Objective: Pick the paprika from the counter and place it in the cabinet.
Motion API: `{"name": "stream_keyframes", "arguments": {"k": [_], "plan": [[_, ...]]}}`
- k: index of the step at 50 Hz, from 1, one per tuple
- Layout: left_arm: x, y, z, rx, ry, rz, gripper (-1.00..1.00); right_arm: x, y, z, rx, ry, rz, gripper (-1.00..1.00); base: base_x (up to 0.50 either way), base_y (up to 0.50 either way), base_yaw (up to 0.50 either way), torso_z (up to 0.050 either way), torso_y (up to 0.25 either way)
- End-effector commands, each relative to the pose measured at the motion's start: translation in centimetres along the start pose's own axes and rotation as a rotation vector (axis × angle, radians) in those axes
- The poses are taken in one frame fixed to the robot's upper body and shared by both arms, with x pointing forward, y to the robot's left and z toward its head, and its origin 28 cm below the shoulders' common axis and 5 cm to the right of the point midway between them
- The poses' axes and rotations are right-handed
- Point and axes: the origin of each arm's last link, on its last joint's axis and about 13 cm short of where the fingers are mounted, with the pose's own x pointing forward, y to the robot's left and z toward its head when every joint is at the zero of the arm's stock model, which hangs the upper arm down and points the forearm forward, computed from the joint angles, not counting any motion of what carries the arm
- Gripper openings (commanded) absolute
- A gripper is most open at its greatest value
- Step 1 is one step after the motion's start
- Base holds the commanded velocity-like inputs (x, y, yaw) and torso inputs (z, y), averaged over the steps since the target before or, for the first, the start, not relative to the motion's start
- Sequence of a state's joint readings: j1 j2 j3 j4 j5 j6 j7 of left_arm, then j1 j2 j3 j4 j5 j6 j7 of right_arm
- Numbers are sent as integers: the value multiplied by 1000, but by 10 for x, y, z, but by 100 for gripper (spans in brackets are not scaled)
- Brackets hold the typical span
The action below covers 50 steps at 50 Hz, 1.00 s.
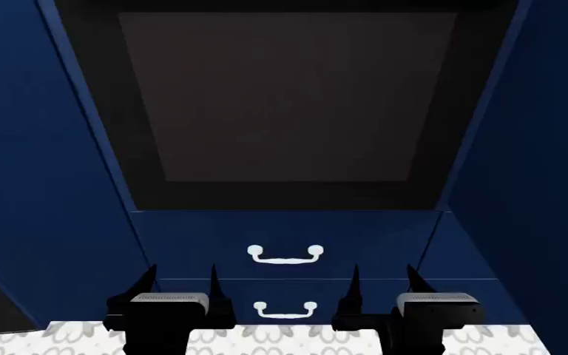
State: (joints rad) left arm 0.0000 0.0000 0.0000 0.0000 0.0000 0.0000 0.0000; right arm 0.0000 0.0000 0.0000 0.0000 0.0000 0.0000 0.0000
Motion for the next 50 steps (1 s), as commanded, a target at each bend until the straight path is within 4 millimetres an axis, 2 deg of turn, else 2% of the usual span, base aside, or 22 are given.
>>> {"name": "stream_keyframes", "arguments": {"k": [1,11,50], "plan": [[0,0,0,1,0,0,100,0,0,0,1,-1,1,100,0,0,0,0,0],[-1,0,0,5,-2,0,100,1,1,-1,11,11,2,100,-15,0,0,0,0],[-1,-1,0,9,0,-1,100,-1,1,1,-2,5,10,100,-498,-3,0,0,0]]}}
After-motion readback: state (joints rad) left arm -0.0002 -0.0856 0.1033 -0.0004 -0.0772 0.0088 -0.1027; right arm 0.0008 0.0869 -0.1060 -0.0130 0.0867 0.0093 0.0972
